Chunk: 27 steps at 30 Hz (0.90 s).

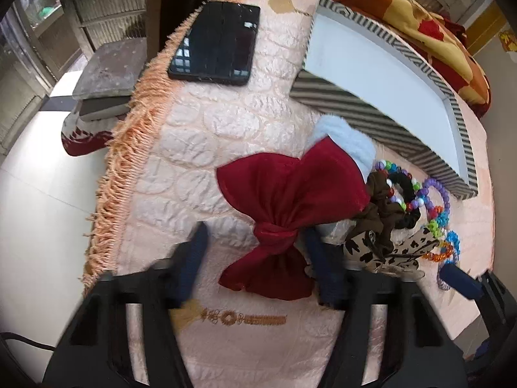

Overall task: Organize jewelry
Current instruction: 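Grasp the red bow with the left tool while the right grasps the leopard bow and brown scrunchie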

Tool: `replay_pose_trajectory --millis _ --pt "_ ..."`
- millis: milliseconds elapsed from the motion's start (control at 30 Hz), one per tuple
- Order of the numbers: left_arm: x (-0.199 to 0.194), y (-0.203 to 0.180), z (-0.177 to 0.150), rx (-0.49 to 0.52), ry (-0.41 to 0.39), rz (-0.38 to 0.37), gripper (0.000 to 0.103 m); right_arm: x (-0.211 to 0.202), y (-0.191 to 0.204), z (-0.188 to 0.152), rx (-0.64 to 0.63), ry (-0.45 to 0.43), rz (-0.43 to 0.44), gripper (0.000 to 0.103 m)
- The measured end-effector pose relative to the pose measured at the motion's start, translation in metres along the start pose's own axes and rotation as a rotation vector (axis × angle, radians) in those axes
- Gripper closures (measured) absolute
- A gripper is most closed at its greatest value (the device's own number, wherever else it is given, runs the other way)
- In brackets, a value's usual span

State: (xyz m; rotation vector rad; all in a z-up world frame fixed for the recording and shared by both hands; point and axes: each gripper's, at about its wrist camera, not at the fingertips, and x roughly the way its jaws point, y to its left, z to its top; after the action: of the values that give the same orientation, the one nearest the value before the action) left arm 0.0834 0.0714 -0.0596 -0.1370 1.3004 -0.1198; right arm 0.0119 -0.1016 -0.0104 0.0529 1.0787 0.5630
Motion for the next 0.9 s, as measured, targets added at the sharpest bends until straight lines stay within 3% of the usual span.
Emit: replay_pose_trajectory --millis 67,100,333,433,467,633,733,900 --pt "0.002 0.002 0.0 0.017 0.002 0.016 0.083 0.0 -0.001 0.005 -0.02 -0.005 0.009 0.037" --pt "0.001 0.003 0.0 0.027 -0.001 0.016 0.086 0.001 -0.002 0.008 -0.031 -0.007 0.016 0.037" --pt "-0.007 0.016 0.001 0.028 -0.006 0.002 0.089 0.028 0.015 0.024 -0.204 0.053 0.068 0.037" --pt "-0.01 0.017 0.001 0.029 -0.014 -0.006 0.089 0.045 0.027 0.022 -0.263 0.075 0.021 0.043" --pt "-0.011 0.018 0.0 0.027 -0.015 -0.009 0.089 0.05 0.026 0.022 -0.263 0.086 -0.005 0.049" --pt "-0.014 0.023 0.002 0.012 -0.02 -0.007 0.089 0.065 0.012 0.017 -0.191 0.093 -0.054 0.057" --pt "-0.012 0.023 0.0 0.008 -0.013 -0.009 0.089 0.06 0.009 0.014 -0.165 0.086 -0.033 0.074" --pt "-0.017 0.018 -0.002 0.023 -0.023 -0.014 0.089 0.034 0.004 0.011 -0.078 0.034 0.043 0.077"
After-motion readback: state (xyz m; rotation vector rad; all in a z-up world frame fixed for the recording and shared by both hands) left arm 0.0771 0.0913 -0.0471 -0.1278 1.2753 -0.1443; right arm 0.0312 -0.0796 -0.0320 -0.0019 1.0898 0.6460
